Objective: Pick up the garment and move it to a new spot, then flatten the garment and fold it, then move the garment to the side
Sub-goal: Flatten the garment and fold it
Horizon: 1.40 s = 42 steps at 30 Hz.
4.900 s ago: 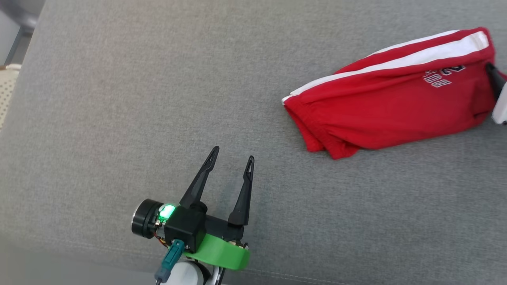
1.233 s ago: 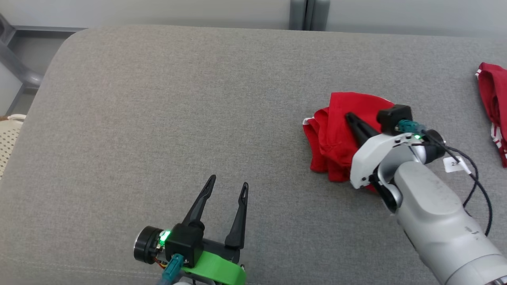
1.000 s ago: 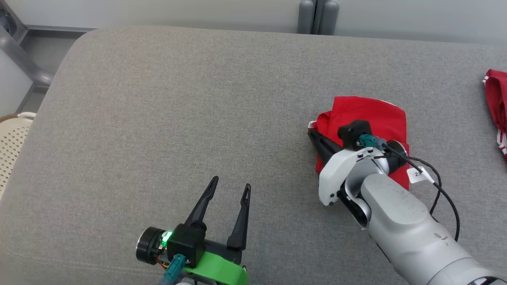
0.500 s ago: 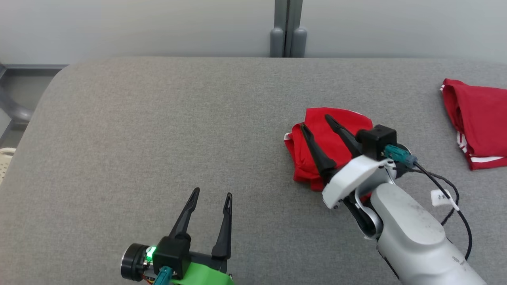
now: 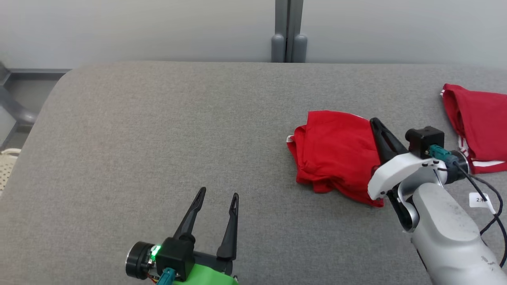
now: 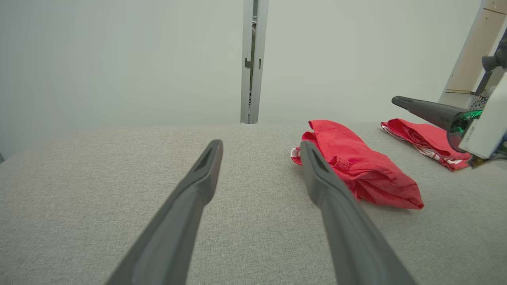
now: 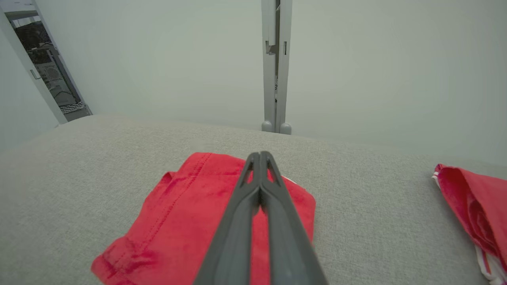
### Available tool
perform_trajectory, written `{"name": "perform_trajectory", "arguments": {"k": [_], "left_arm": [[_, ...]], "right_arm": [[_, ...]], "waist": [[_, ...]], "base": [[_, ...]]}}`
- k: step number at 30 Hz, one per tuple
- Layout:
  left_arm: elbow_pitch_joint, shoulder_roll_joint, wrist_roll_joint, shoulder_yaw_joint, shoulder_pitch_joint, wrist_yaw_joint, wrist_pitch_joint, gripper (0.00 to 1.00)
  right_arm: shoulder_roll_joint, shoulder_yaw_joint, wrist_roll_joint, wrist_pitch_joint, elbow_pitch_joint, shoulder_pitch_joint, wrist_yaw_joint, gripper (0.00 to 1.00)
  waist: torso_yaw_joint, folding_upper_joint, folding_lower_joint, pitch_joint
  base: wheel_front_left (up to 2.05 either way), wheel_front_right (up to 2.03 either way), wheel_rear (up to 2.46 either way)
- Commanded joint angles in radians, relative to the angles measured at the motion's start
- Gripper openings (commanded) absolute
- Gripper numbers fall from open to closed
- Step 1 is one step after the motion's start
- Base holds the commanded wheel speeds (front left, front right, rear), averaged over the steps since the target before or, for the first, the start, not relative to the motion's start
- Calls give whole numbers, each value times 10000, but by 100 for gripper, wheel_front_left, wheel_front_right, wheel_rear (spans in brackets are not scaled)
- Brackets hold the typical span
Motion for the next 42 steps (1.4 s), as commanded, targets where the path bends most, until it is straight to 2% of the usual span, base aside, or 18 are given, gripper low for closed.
{"name": "perform_trajectory", "arguments": {"k": [1,9,19,24,29,30,31,32,33,39,42], "left_arm": [[-19,16,-105,-73,-253,43,-28,100],[7,16,-361,-379,-661,179,-28,100],[67,16,-617,-668,-939,284,-28,100],[101,16,-598,-638,-987,333,-28,100],[128,18,-422,-457,-926,305,-28,100],[136,18,-364,-398,-889,299,-30,100],[137,18,-317,-337,-844,282,-28,100],[134,18,-270,-289,-799,270,-28,100],[130,18,-215,-195,-741,262,-30,100],[51,19,87,416,-397,226,-30,100],[-20,22,255,792,-179,178,-28,100]], "right_arm": [[-43,-76,-193,-36,297,-295,-14,0],[0,219,-865,-36,1947,-1287,-14,0],[450,803,-861,-31,3237,-1466,-14,0],[603,945,-807,-28,3242,-1405,-14,0],[827,1140,-365,-32,2036,-1084,-14,0],[859,1118,-214,-32,1723,-965,-15,5],[904,1070,-63,-31,1369,-790,-15,38],[942,1069,9,-31,1063,-653,-14,60],[973,1059,109,-31,677,-460,-14,100],[1008,736,390,-32,-1494,815,-14,100],[825,550,514,-31,-2400,1625,-14,100]], "waist": [[797,0,0,716],[1684,0,0,1377],[2177,0,0,1738],[2129,0,0,1757],[1661,0,0,1511],[1535,0,0,1426],[1381,0,0,1311],[1258,0,0,1225],[1090,0,0,1106],[125,0,0,476],[-305,0,0,160]], "base": [[0,0,0],[0,0,0],[0,0,0],[0,0,0],[0,0,0],[0,0,0],[0,0,0],[0,0,0],[0,0,0],[0,0,0],[0,0,0]]}}
